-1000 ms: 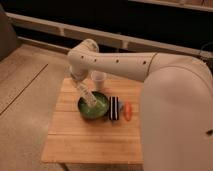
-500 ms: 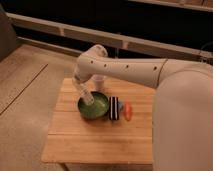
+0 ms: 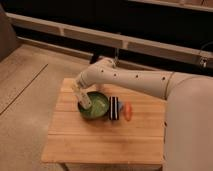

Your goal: Stand the bottle upright

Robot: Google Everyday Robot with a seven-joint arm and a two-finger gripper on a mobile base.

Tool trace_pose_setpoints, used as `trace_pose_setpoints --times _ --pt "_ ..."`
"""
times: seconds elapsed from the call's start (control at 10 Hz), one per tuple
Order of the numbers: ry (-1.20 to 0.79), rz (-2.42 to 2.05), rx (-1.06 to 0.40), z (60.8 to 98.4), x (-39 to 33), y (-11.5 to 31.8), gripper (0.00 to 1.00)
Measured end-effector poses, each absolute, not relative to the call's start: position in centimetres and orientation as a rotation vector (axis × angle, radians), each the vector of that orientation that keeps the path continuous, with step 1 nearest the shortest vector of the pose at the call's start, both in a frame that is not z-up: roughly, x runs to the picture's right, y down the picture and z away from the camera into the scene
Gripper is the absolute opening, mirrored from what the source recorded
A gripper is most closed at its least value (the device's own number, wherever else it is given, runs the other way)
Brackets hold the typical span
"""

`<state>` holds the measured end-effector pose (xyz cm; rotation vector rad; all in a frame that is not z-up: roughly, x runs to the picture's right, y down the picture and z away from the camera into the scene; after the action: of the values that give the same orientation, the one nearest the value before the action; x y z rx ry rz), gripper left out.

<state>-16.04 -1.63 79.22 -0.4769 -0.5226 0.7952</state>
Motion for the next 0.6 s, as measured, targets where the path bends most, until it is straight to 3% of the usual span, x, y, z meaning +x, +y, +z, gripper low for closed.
trace_pose_setpoints --times 0.6 --pt "-0.541 0.749 -0.466 78.9 -14.1 -0.8 0.15"
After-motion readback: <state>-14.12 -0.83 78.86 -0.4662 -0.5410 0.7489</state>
